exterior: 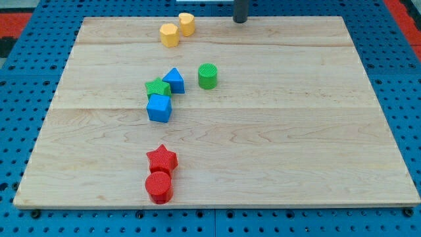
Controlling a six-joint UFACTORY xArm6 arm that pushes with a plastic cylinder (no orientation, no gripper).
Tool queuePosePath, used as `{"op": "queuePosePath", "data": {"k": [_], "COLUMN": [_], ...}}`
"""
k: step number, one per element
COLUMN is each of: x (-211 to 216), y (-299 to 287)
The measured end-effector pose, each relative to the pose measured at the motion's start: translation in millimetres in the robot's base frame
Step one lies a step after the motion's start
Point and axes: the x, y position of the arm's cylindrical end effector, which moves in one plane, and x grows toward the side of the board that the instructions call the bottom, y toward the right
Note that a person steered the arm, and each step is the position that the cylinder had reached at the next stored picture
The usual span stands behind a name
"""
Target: Slide the yellow heart into the red star
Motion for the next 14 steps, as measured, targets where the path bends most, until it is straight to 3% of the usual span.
{"op": "queuePosePath", "data": {"k": [1, 3, 4, 5, 6, 8, 9, 10, 11, 12, 13, 14], "x": [8, 59, 56, -2, 33, 206, 184, 201, 289, 331, 282, 227], "y": [-103, -182, -138, -152, -240, -285, -314, -257, -246, -255, -332, -307]}}
